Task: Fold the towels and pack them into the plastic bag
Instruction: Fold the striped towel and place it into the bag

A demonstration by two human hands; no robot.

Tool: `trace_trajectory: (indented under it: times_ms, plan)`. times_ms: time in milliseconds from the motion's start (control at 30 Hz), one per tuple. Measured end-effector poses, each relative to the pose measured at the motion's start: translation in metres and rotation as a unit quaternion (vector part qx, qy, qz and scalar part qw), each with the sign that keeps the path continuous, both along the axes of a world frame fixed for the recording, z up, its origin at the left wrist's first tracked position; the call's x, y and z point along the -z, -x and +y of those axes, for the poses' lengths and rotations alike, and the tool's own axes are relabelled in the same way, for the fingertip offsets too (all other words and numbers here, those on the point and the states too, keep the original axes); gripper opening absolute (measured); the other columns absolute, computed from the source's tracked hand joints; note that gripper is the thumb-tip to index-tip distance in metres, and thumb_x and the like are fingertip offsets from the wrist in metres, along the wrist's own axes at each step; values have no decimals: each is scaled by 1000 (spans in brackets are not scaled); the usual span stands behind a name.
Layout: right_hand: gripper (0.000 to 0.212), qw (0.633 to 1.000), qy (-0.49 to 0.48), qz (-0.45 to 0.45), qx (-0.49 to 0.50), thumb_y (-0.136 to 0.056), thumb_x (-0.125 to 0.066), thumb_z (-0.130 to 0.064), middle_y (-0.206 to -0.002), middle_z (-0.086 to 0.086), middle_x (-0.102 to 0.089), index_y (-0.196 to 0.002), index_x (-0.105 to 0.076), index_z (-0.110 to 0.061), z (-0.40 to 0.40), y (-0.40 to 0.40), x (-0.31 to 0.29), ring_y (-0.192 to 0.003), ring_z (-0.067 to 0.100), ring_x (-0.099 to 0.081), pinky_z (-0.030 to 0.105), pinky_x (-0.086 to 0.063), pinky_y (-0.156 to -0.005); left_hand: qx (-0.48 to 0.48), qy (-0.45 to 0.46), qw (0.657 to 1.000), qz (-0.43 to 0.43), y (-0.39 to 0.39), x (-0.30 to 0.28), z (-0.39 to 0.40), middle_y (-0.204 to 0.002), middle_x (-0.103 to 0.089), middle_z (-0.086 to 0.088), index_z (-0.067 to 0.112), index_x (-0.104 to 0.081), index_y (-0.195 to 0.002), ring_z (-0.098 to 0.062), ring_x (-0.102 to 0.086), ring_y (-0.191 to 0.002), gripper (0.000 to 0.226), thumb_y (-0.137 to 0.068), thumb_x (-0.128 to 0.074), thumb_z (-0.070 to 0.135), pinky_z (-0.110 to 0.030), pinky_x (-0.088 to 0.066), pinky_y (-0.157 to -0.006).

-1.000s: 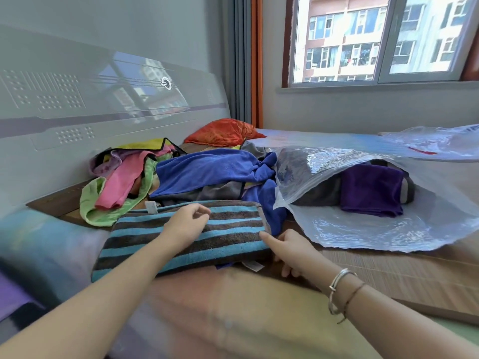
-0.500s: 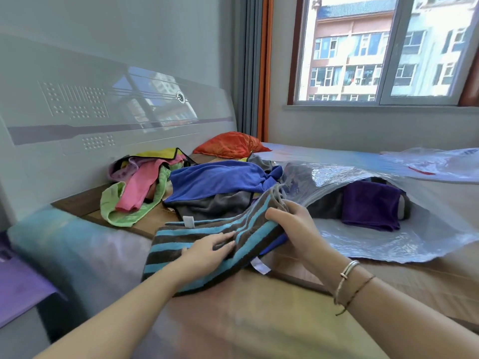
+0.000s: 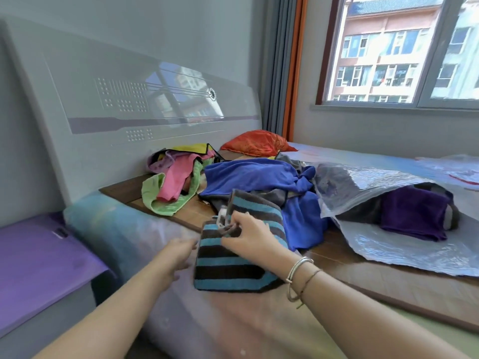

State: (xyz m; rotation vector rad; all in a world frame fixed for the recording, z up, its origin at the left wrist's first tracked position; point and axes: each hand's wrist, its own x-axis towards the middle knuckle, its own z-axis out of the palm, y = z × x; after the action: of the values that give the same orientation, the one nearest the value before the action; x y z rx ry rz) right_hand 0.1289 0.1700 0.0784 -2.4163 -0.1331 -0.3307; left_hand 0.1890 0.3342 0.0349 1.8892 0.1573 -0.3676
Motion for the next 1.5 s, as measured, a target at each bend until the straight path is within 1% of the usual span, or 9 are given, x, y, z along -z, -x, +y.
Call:
trace_trajectory:
  times_ms: [133, 333, 500, 600, 800, 1033, 1133, 1333, 1500]
  plan:
    - [28, 997, 62, 24, -31, -89, -57, -35, -84, -12, -53, -71, -36, -29, 25, -5, 31, -125, 26, -48, 62, -3, -115, 34, 43, 997, 47, 0, 6, -1, -106, -58, -5, 12, -62, -106, -27, -54, -105, 52, -97, -38, 57, -43, -30, -104]
    - [45, 985, -170, -4, -28, -96, -45, -48, -78, 1, -63, -74, -55, -10, 27, 3, 22, -72, 14, -55, 23, -42, -76, 39, 79, 994, 58, 0, 13, -7, -110, -64, -11, 14, -65, -105, -26, -58, -103, 72, -84, -36, 77, -39, -46, -92]
    - [6, 981, -96, -114, 124, -93, -52, -18, -94, 1, -57, -90, -51, -12, -12, 7, 20, -90, 17, -54, 27, -45, -79, 100, 97, 990, -23, 15, 6, -20, -99, -74, -6, 17, -65, -108, -23, -69, -91, 39, -81, -72, 44, -34, -53, -77]
    - [27, 976, -124, 20, 175, -87, -60, -21, -112, 2, -49, -105, -41, -18, -39, 12, 30, -104, 19, -49, 33, -42, -87, 73, 58, 987, -131, 25, 1, -30, -107, -69, -3, 22, -59, -106, -18, -67, -93, 28, -83, -73, 17, -34, -54, -82]
    - [47, 826, -527, 154, 125, -81, -72, -35, -85, 8, -68, -117, -60, -8, -82, 59, 15, -72, 20, -62, 30, -49, -68, 173, 187, 944, -211, 74, -61, -51, -105, -73, 4, 30, -60, -110, -17, -71, -95, 29, -93, -58, 7, -28, -56, -78]
    - [46, 744, -655, 134, 13, -86, -63, -43, -105, 16, -71, -117, -66, -9, -139, 150, -6, -83, 31, -71, 42, -57, -79, 267, 296, 903, -159, 133, -93, -120, -107, -74, -1, 26, -60, -117, -22, -71, -96, 28, -94, -56, 9, -33, -59, -76]
    - [38, 771, -620, 113, 92, -86, -66, -30, -95, 16, -72, -116, -63, -8, -181, 175, -11, -73, 30, -70, 40, -59, -65, 294, 243, 915, -134, 140, -76, -159, -108, -73, 0, 23, -58, -119, -21, -70, -98, 27, -93, -62, 16, -37, -56, -86]
    - [41, 907, -355, 51, 221, -84, -72, -12, -108, 11, -67, -119, -52, -20, -267, 200, -33, -95, 28, -68, 42, -56, -85, 190, -43, 936, -294, 128, -41, -231, -106, -47, -5, 15, -43, -89, -15, -48, -88, 40, -81, -74, 38, -23, -39, -70]
    - [29, 966, 22, 39, 254, -86, -64, -22, -97, -9, -63, -111, -55, -35, -306, 180, -43, -91, 10, -59, 31, -50, -79, 179, -155, 821, -520, 106, -40, -271, -129, -39, -3, 23, -59, -97, -31, -38, -120, 23, -77, -70, 19, -36, -29, -104]
